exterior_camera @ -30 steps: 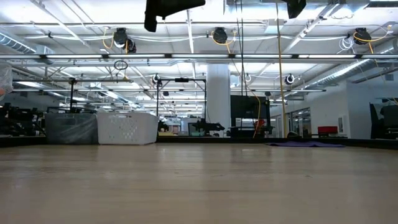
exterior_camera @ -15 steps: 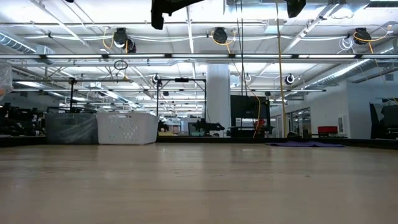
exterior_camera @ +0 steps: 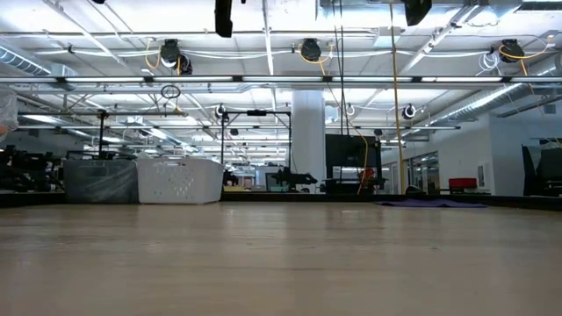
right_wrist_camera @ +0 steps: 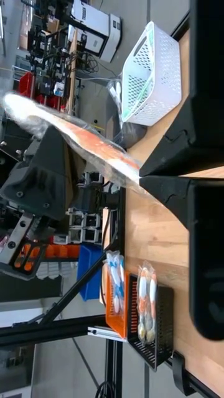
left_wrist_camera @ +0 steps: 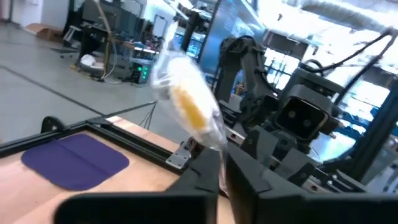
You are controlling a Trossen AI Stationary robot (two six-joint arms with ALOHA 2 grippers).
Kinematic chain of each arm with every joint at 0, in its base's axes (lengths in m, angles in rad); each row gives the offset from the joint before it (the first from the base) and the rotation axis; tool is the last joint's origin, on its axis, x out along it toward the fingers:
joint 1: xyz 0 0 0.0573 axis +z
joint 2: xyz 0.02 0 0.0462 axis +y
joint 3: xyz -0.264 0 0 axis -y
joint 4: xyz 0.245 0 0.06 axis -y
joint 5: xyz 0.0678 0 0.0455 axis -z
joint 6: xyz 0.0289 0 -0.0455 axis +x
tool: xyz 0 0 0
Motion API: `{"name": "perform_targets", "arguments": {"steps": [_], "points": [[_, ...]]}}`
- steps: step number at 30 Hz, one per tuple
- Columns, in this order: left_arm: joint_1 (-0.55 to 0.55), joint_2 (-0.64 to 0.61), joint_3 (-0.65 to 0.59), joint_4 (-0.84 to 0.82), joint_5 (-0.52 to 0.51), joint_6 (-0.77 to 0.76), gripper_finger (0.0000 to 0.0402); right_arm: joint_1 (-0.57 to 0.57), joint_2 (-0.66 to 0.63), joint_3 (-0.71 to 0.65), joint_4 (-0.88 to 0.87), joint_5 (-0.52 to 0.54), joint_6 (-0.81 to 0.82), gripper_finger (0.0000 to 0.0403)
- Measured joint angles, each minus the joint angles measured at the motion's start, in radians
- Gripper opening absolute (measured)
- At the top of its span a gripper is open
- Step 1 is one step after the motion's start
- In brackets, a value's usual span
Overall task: Pick & Place Toothbrushes
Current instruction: Put the orange toothbrush into the black bin
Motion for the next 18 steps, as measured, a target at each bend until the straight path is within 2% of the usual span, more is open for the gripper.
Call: {"name": "perform_targets", "arguments": {"steps": [2,13,18], "points": [[0.0,0.0,0.0,0.002,0.016,0.011,0.0008,0.0,0.0,0.0,-0.005,0.0,0.0,0.0],[0.0,0.0,0.0,-0.002,0.039,0.029,0.0001,0.0,0.0,0.0,-0.027,-0.007,-0.027,0.0001],[-0.01,0.0,0.0,-0.017,0.06,0.025,0.0,0.0,0.0,0.0,-0.058,-0.003,-0.029,0.0039]]}}
